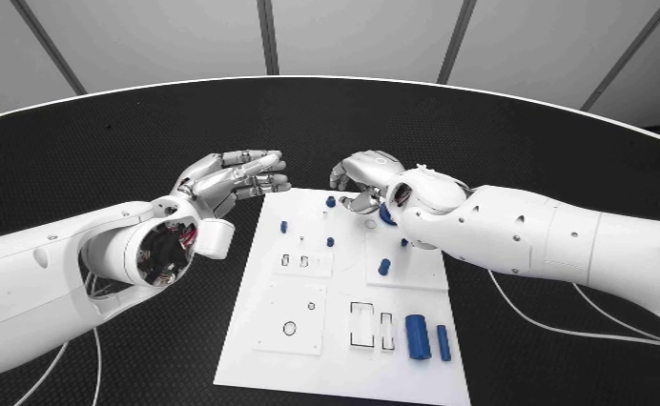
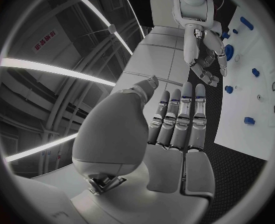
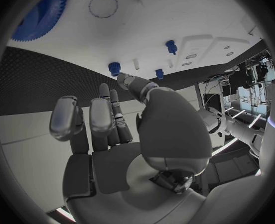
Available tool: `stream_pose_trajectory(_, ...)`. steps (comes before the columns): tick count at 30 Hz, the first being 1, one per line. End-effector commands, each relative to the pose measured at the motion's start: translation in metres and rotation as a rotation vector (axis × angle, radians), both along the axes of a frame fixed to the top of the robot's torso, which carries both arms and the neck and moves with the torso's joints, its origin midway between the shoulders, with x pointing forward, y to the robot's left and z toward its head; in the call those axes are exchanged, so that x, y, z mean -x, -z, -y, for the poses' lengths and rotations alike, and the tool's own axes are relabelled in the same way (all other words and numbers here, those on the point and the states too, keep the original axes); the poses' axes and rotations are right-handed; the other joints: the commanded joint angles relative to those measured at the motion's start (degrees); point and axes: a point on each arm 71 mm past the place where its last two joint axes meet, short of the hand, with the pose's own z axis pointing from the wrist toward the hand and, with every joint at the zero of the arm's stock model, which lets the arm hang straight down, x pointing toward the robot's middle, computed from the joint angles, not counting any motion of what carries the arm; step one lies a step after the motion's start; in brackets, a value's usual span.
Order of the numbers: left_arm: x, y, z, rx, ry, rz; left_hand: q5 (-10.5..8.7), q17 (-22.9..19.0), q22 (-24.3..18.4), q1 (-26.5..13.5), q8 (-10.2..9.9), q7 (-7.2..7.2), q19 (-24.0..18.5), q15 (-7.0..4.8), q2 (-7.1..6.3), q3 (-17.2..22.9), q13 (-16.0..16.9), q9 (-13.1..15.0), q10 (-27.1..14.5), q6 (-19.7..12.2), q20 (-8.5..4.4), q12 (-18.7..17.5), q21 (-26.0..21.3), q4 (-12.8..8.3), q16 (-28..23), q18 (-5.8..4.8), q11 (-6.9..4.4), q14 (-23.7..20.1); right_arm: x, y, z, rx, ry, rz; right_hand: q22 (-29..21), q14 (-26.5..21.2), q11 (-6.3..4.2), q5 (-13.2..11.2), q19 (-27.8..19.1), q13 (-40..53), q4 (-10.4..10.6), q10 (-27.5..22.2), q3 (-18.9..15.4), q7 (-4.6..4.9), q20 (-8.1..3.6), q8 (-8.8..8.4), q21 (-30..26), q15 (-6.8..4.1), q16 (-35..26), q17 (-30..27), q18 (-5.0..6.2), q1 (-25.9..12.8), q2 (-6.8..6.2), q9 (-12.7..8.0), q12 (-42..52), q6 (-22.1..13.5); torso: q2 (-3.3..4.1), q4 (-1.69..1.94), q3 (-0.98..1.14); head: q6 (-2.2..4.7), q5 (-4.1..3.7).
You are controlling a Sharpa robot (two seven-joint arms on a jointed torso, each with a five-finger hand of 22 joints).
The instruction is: Assemble the parts on the task board
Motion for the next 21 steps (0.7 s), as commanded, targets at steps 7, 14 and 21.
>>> stream_pose_trajectory(7,-0.005,0.001,-0.003,-0.002,-0.007,0.002,0.07,0.1,-0.1,-0.2,-0.3,1.33,-0.1,-0.15,0.19,0.4,0.0,-0.1,0.1,0.0,0.20,-0.3,-0.3,-0.2,-0.3,1.19,0.40,-0.4,0.033,-0.005,0.070,-0.095,0.089,-0.056,2.8,0.5,-1.74,-0.9,1.8,2.2,1.8,9.4,-1.4,-0.32,-1.32,0.74,1.7,-1.65,1.6,1.5,-0.04,-2.4,-0.79,0.6,4.2,2.1,-1.35,-0.81,0.99,-0.04,-0.64)
stream_pose_trajectory(14,-0.009,0.002,-0.003,0.000,0.002,-0.001,0.07,0.1,-0.1,-0.1,-0.3,1.29,-0.1,-0.17,0.21,0.7,0.0,-0.1,0.2,0.1,0.19,-0.4,-0.3,-0.3,-0.3,1.20,0.38,-0.4,0.037,0.000,0.118,-0.139,0.224,-0.152,9.1,2.0,-3.31,-3.9,4.8,21.7,6.0,12.4,-10.3,-1.46,-2.74,0.49,5.5,-2.96,6.8,8.0,-1.33,-2.8,-2.32,0.7,23.9,2.2,-1.99,-1.04,1.30,-0.21,-0.85)
stream_pose_trajectory(21,-0.011,0.003,-0.005,-0.001,0.000,-0.001,0.08,0.1,-0.1,-0.1,-0.3,1.29,-0.1,-0.17,0.18,0.8,0.0,-0.1,0.2,0.1,0.19,-0.4,-0.2,-0.4,-0.3,1.20,0.38,-0.3,0.034,0.012,0.133,-0.154,0.282,-0.208,12.7,2.9,-2.29,-2.3,6.3,60.1,10.5,16.5,-16.7,-0.47,-1.81,1.69,7.5,-2.07,11.4,14.4,-1.99,0.0,-1.26,1.4,61.7,-1.5,-2.10,-1.33,1.58,-0.17,-0.60)
